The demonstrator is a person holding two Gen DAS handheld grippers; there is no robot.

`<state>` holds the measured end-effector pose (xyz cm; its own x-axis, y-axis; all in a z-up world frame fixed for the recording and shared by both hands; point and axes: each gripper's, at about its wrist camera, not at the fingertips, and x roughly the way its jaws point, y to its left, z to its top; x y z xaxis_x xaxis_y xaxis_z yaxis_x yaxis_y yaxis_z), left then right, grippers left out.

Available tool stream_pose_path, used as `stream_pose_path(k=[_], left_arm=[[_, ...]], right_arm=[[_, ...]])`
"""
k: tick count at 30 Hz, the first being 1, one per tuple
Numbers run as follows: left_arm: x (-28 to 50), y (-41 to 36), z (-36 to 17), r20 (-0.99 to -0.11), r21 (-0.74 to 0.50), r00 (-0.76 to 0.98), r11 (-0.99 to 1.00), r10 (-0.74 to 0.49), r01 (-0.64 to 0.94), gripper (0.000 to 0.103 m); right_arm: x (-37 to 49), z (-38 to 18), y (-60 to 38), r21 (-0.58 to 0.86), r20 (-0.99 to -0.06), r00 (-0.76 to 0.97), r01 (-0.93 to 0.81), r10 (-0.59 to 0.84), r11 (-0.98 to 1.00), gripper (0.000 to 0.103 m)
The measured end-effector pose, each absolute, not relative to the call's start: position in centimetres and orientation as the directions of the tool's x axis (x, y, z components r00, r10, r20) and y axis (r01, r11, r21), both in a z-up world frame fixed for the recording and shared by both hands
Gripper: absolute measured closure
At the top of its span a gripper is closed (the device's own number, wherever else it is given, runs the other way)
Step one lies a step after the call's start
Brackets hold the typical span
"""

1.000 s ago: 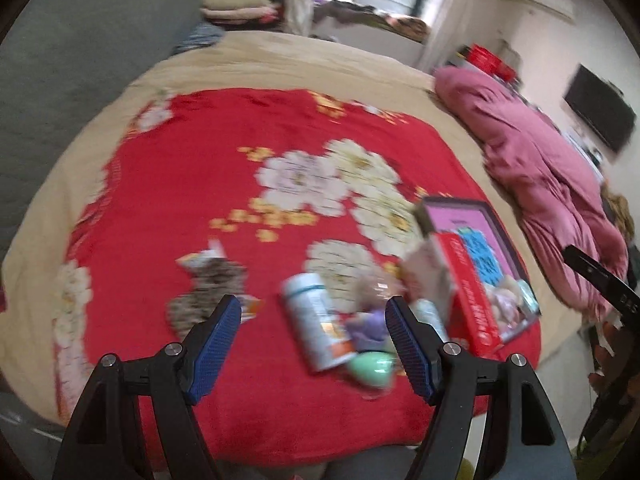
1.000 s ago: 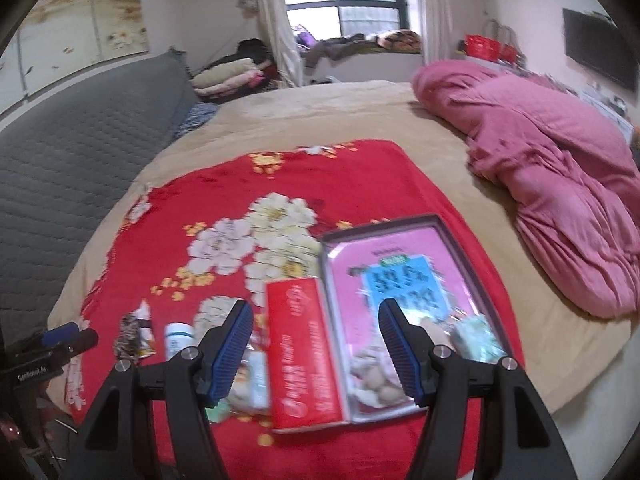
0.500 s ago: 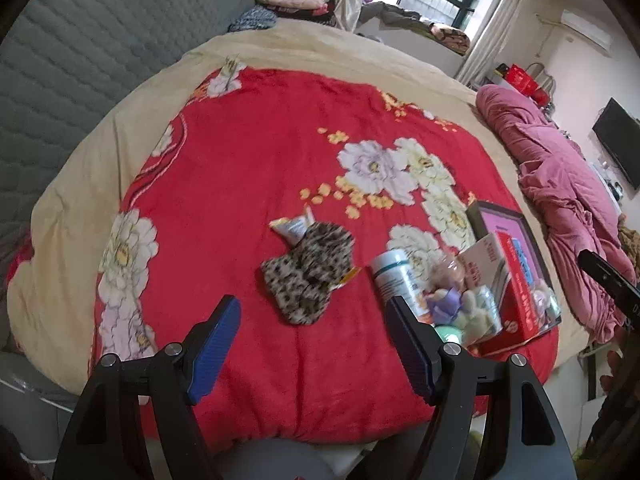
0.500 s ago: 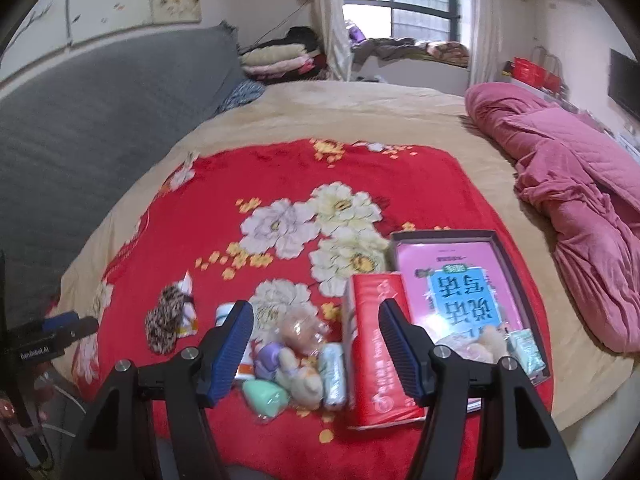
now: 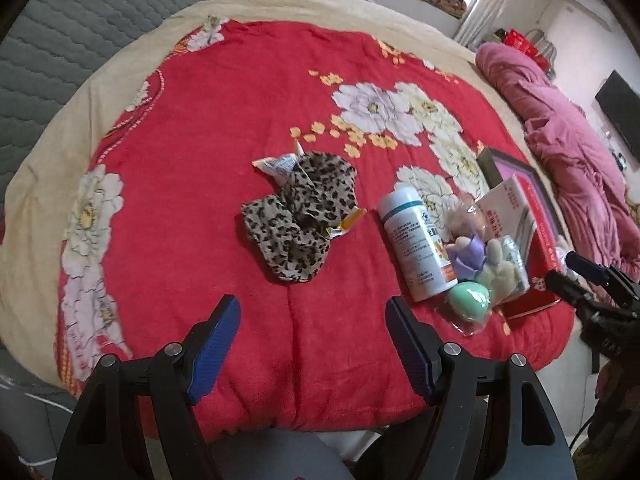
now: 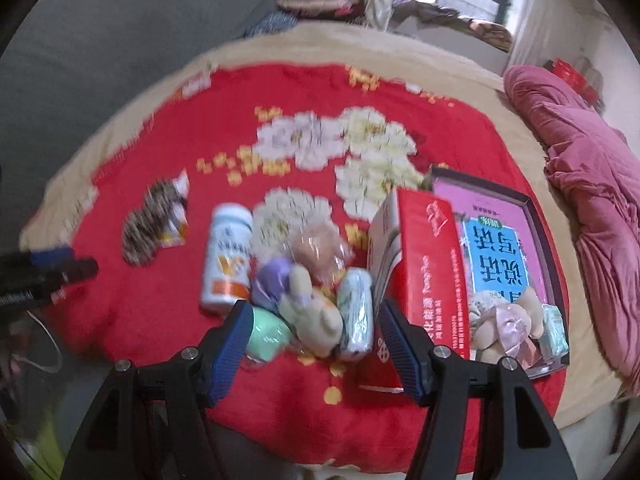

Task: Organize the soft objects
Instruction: 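Move both open tools over the remaining items on the blanket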

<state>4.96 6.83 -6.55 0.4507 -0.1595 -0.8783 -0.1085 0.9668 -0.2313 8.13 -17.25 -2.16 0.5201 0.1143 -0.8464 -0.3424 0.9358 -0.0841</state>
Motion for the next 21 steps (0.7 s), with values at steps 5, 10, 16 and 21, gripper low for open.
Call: stream_pose_path(k=[5, 10, 16, 21], left_arm=[[7.0, 5.6, -7.7, -0.887, -0.218, 0.435, 0.972, -0.157, -0.093, 0.027], [9.1, 5.3, -8.9, -0.891, -0.211, 0.427, 0.973, -0.153, -0.092, 0.027], [11.3, 5.8, -10.9, -0.902, -0.194, 0.411, 0.974, -0.132, -0.113, 0.027], [12.3, 6.0, -12.3, -0.913, -0.18, 0.393, 0.974, -0.114, -0.136, 0.027]], right_arm=[[9.7, -4.9, -15.9, -0.125, -0.875, 0.477, -0.393, 0.086, 0.911, 0.038], [11.5, -6.5, -14.9, -0.125, -0.892, 0.445, -0.421, 0.085, 0.899, 0.038], [13.0, -8.5, -14.0, -0.142, -0.909, 0.414, -0.428, 0.054, 0.892, 0.039], [12.8, -9.5, -13.5, -0.162, -0.909, 0.416, -0.435, 0.038, 0.886, 0.065]])
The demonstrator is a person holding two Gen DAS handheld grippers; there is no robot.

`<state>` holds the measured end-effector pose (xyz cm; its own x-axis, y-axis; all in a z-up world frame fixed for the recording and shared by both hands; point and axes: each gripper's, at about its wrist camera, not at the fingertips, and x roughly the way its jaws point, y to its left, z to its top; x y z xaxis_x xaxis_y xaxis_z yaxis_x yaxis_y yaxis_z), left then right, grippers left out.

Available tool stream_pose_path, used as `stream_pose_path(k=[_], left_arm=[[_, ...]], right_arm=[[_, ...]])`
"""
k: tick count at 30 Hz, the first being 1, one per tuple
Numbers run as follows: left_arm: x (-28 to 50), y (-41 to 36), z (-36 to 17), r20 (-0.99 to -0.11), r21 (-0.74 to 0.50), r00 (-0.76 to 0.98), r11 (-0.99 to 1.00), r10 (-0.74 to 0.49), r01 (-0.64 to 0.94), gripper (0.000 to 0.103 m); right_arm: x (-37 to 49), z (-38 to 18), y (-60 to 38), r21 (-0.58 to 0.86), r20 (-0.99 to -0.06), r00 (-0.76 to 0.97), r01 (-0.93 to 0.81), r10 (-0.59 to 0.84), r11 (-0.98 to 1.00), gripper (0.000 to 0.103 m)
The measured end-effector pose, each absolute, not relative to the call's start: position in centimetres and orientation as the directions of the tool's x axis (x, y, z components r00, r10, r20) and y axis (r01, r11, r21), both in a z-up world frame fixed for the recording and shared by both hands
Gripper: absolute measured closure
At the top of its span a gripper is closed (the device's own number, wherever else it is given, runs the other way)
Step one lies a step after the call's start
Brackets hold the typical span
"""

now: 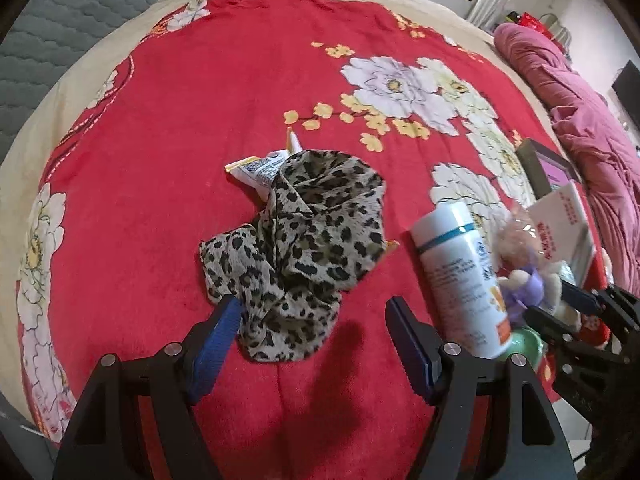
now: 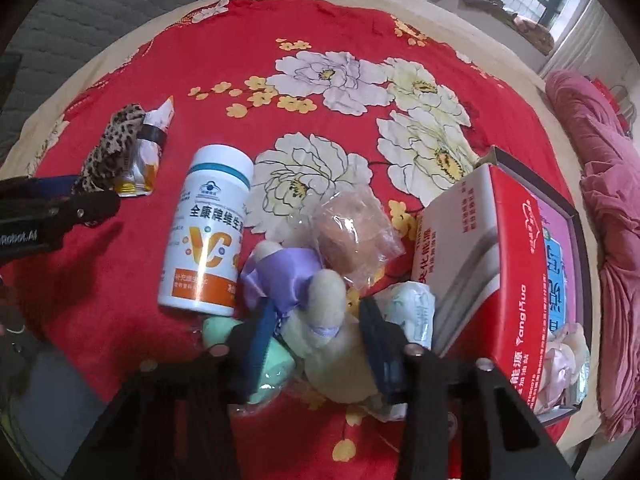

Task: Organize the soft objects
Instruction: 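Move both open tools over the remaining items on the blanket, then grasp the leopard scrunchie with the left tool while the right grasps the bunny plush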

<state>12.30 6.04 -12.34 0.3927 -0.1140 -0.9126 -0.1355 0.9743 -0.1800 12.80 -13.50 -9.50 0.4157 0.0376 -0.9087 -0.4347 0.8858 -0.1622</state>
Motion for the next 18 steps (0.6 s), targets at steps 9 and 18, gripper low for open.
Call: stream_pose_path(k=[9, 18], left_arm=[[12.4, 8.6, -13.6, -0.902, -0.26, 0.402, 0.94, -0.155, -0.22, 0.036], [12.1, 8.7, -12.7, -0.893, -0.268, 0.417, 0.943, -0.167, -0.195, 0.072]], right_arm=[[12.6, -6.5, -15.3, -0.072, -0.88, 0.455, -0.406, 0.133, 0.911, 0.088], [12.4, -4.3, -17.2, 0.029, -0.855, 0.473, -0.365, 0.212, 0.931, 0.088]])
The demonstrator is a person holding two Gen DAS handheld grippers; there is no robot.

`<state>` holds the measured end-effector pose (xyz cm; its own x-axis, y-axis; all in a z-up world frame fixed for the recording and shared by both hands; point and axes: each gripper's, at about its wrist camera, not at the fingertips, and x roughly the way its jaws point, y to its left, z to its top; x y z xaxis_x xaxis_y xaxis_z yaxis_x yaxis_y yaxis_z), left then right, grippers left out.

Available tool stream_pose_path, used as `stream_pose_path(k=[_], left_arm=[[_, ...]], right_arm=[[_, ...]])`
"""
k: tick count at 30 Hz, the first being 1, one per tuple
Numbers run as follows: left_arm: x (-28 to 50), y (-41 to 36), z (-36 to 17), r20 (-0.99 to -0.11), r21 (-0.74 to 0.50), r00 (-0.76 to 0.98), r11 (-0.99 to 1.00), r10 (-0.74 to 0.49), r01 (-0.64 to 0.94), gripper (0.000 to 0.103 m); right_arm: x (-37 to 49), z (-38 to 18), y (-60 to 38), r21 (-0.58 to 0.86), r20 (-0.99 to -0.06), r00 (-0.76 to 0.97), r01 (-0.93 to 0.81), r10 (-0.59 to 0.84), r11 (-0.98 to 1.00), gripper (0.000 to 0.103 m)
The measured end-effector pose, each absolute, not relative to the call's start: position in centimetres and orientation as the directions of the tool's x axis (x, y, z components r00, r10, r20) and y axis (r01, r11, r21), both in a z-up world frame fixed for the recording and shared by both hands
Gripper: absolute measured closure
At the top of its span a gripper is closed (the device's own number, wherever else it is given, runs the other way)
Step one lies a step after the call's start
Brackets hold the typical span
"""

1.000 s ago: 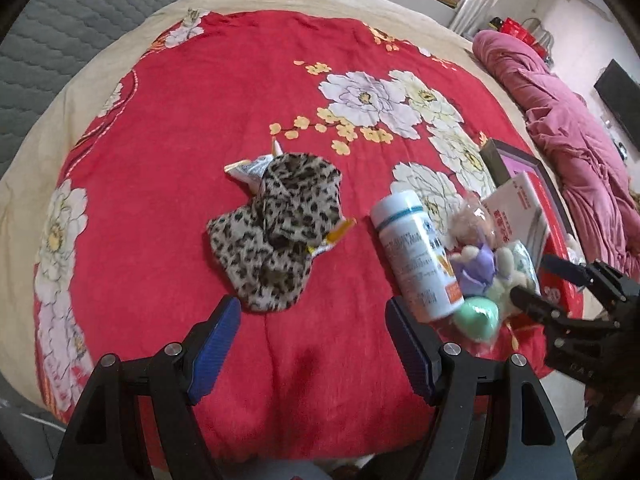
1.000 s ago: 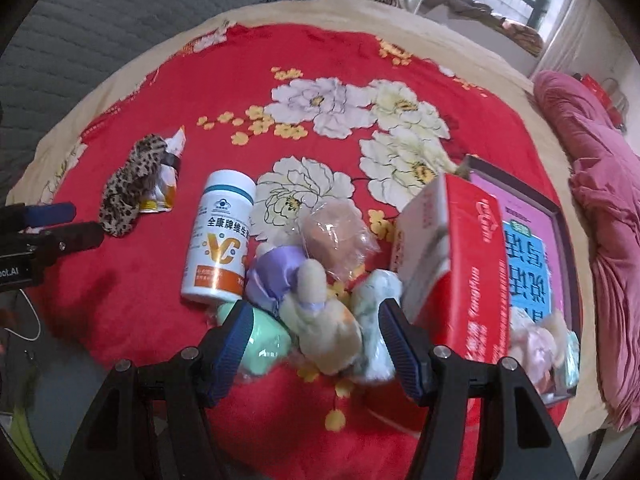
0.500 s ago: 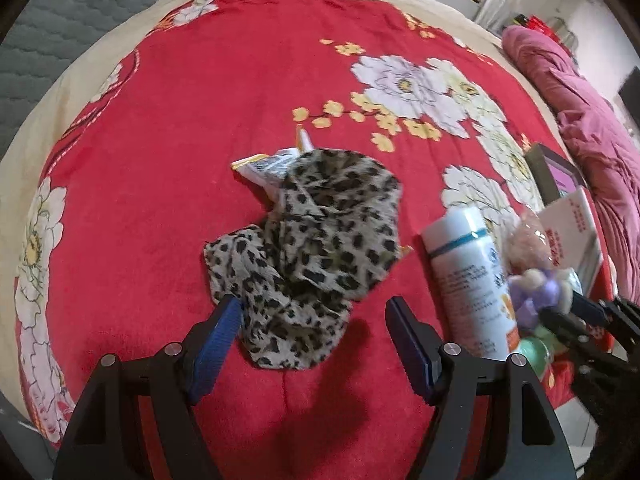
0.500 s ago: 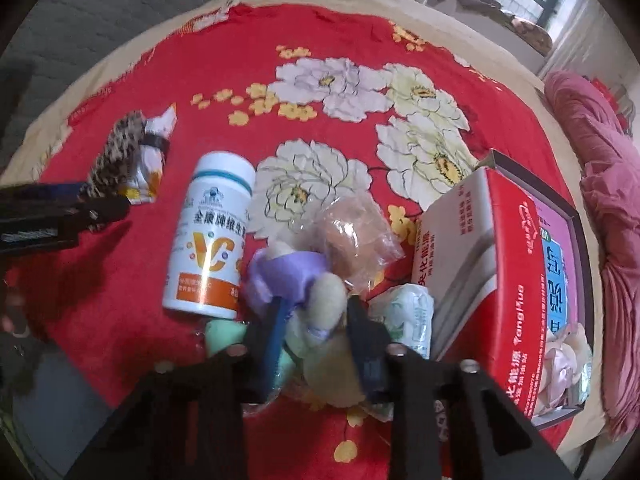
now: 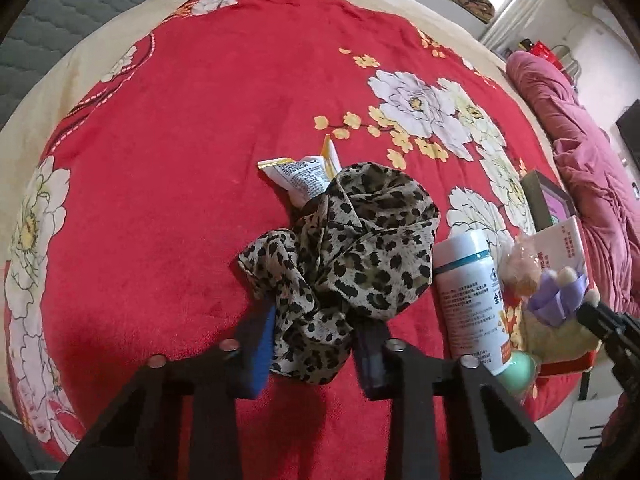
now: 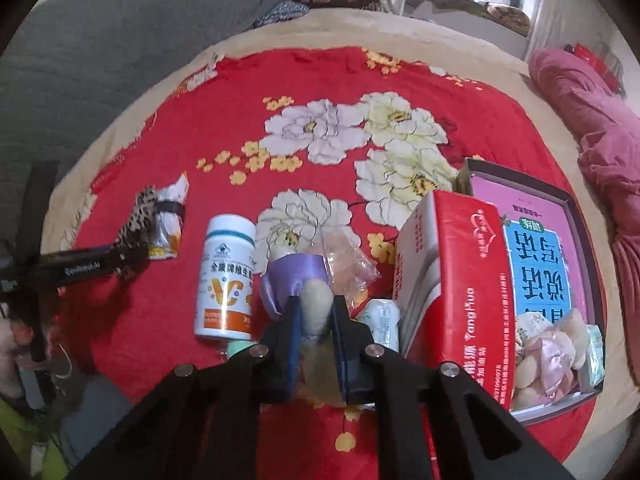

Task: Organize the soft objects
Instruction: 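Grasp the leopard scrunchie with the left tool while the right grasps the bunny plush, then carry the leopard scrunchie and bunny plush over the pink book box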

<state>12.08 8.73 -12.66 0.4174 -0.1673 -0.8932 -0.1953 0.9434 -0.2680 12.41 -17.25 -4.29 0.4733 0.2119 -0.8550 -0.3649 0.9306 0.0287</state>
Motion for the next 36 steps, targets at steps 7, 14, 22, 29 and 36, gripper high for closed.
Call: stream_pose_path(k=[7, 14, 22, 29, 36], left_arm=[[11.5, 8.8, -11.2, -0.872, -0.307, 0.447, 0.933, -0.198, -0.185, 0.084], [10.3, 7.8, -6.3, -0.832, -0.321, 0.512, 0.938, -0.213, -0.13, 0.084], [10.4, 3.4, -0.7, -0.782, -0.32, 0.565, 0.947, -0.263, -0.002, 0.084], [10.8, -3.2, 1.8, -0.768, -0.307, 0.56, 0.946, -0.312, 0.106, 0.084], [11.6, -11.8, 2.9, -0.769, -0.288, 0.516, 0.925, -0.377, 0.247, 0.084]], right_arm=[[11.7, -2.4, -18.1, 0.072, -0.83, 0.498, -0.351, 0.251, 0.933, 0.088], [11.3, 0.3, -19.6, 0.099, -0.791, 0.547, -0.326, 0.273, 0.94, 0.088], [10.8, 3.5, -22.6, 0.128, -0.742, 0.609, -0.282, 0.281, 0.951, 0.088], [10.4, 5.9, -26.4, 0.147, -0.697, 0.665, -0.234, 0.269, 0.961, 0.088], [10.6, 7.6, -32.8, 0.162, -0.667, 0.712, -0.15, 0.22, 0.975, 0.088]])
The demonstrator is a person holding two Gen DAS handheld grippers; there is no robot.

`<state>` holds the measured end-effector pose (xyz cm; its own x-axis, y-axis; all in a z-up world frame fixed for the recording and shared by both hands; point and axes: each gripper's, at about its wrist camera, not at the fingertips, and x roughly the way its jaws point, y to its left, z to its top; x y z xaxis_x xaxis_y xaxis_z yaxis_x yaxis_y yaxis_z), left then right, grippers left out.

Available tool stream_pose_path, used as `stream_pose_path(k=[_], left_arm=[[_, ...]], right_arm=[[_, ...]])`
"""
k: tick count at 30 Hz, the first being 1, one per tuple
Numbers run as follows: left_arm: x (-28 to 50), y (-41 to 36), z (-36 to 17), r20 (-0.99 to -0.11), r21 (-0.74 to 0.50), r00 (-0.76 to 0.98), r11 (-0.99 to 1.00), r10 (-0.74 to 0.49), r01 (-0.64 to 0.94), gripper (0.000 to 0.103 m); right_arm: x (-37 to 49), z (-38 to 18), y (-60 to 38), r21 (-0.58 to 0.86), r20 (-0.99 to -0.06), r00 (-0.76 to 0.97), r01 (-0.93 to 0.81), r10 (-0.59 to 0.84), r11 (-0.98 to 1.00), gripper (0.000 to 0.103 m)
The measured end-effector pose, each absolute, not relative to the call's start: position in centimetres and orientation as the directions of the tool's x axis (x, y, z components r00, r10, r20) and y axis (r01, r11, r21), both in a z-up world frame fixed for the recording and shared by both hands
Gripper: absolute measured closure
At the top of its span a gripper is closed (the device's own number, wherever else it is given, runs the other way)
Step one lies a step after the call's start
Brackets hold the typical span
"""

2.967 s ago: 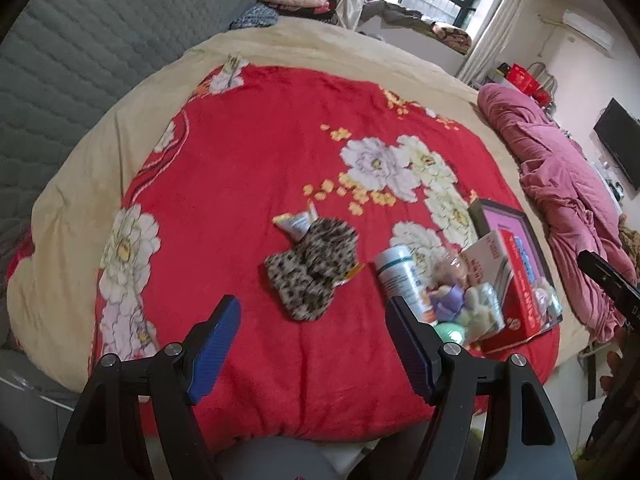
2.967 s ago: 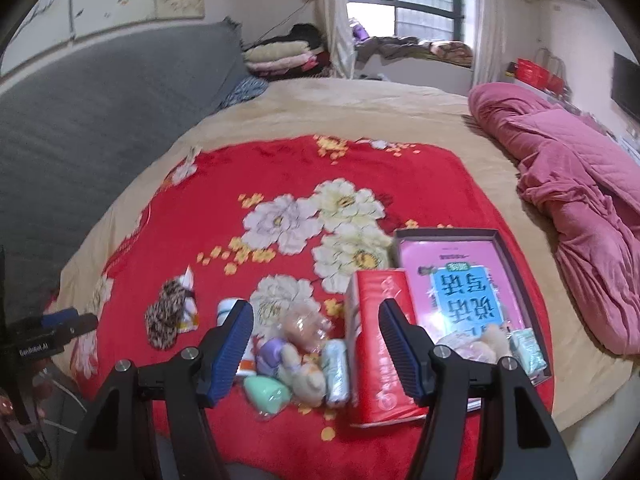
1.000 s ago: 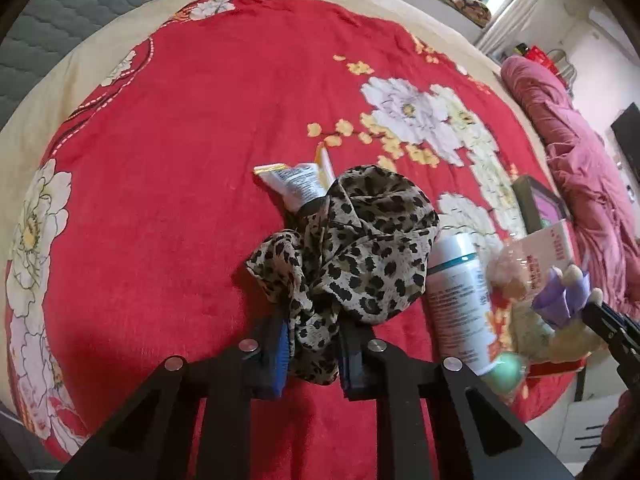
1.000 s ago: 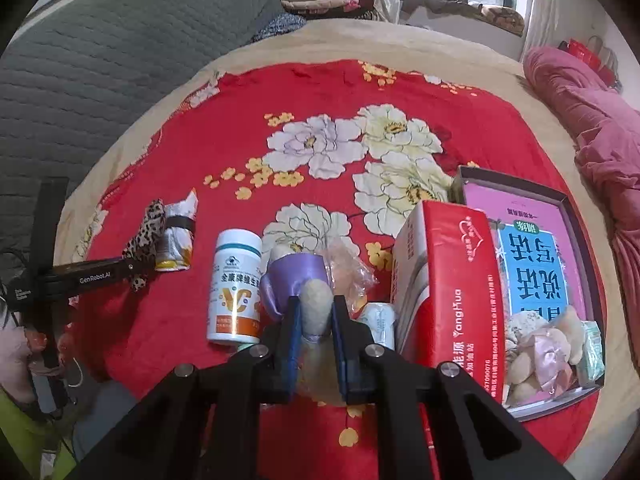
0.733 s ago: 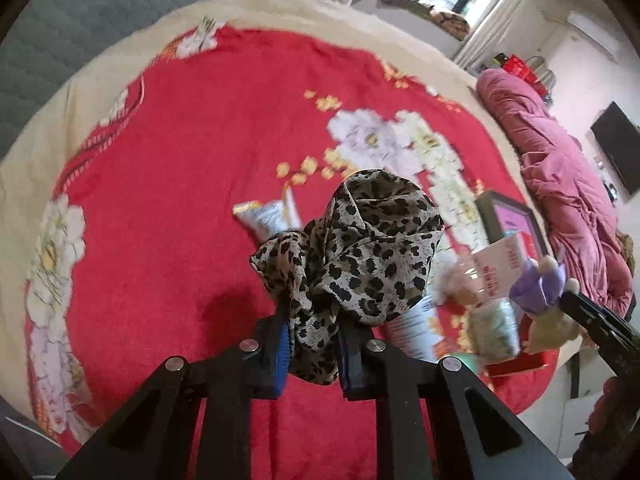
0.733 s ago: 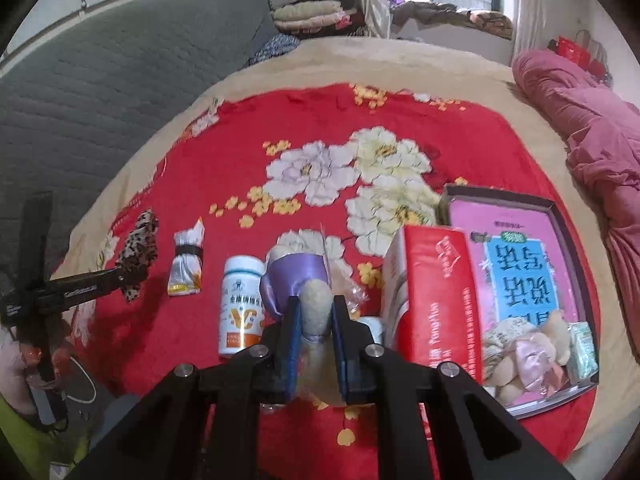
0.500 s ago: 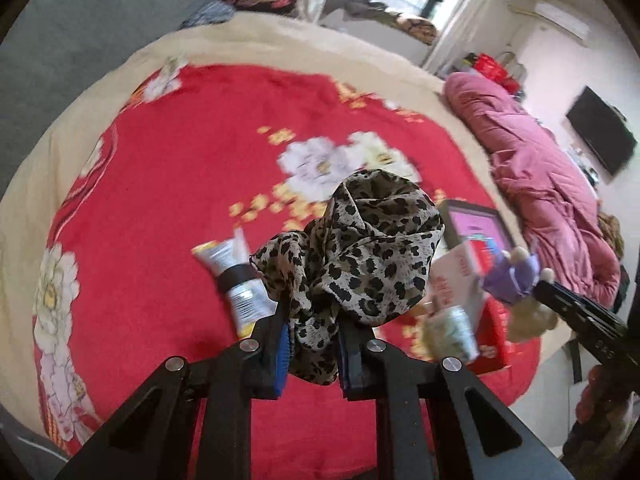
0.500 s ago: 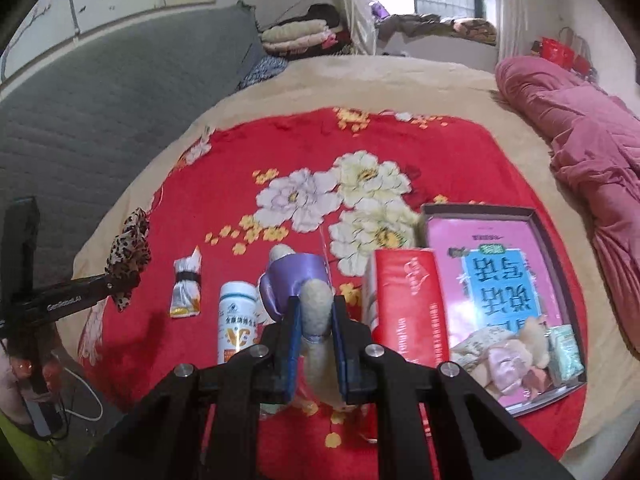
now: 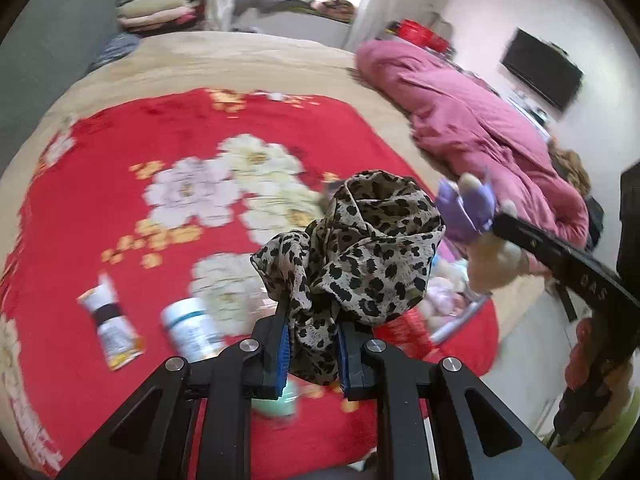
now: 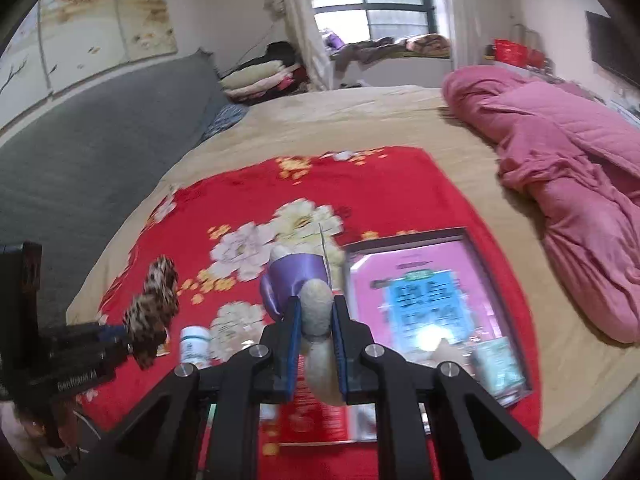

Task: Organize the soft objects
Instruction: 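Carry the leopard scrunchie and bunny plush over the pink book box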

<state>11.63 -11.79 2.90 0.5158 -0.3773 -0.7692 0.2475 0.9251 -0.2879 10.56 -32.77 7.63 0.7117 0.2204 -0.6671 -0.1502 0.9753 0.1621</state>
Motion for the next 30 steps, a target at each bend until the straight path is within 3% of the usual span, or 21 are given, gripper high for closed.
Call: stream_pose_path(k=[6, 15, 30], left_arm=[[13.0, -19.1, 2.3, -0.785, -0.284, 0.455, 0.897, -0.42, 0.338, 0.084], [15.4, -28.1, -0.9, -0.851, -0.206, 0.377, 0.893, -0.366, 0.4, 0.084], [18.4, -32.6, -6.6, -0.927, -0.112, 0.295, 0.92, -0.233, 0.377, 0.084]], right_arm=[[11.0, 7.4, -38.8, 0.168, -0.672, 0.724, -0.059, 0.158, 0.984, 0.088], [11.4, 4.0, -45.4, 0.201, -0.71, 0.698, 0.069, 0.097, 0.977, 0.088], [13.7, -1.2, -48.3, 0.227, -0.767, 0.634, 0.132, 0.093, 0.965, 0.088]])
